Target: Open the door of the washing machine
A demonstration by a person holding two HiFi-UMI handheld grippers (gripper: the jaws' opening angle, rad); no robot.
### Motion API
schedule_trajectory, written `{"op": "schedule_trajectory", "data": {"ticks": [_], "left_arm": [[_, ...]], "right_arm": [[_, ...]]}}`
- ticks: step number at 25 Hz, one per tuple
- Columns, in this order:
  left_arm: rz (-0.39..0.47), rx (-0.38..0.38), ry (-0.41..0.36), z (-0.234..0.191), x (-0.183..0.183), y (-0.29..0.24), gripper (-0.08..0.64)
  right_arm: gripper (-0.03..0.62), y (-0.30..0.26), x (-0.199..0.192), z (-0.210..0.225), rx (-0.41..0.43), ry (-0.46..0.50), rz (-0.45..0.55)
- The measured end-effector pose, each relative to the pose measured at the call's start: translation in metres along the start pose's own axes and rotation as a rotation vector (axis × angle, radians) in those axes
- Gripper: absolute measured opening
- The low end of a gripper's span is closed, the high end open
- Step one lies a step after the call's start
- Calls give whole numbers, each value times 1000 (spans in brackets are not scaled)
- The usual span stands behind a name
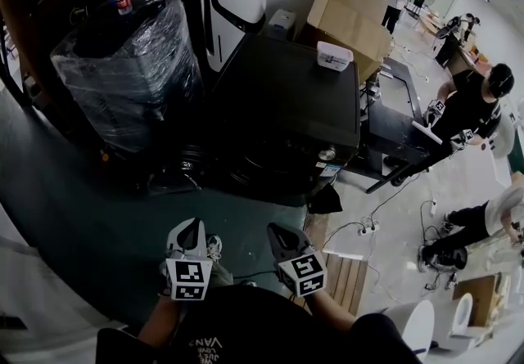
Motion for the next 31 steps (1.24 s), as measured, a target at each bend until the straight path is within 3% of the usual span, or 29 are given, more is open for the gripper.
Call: {"op": "schedule_trajectory", "data": {"ticks": [31], "left_arm": [[11, 9, 35, -6, -10, 16, 18]], "right_arm": [[2, 4, -6, -14, -15, 2, -17]]}}
Point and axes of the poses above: the fingertips, and each gripper's own axes: y backward along the fingers, z to its right, x out of its top, the point moved 1 cm from there along y, backward along the fingers, and after that the axes turned 9 degrees about x, right-handed, at the moved point
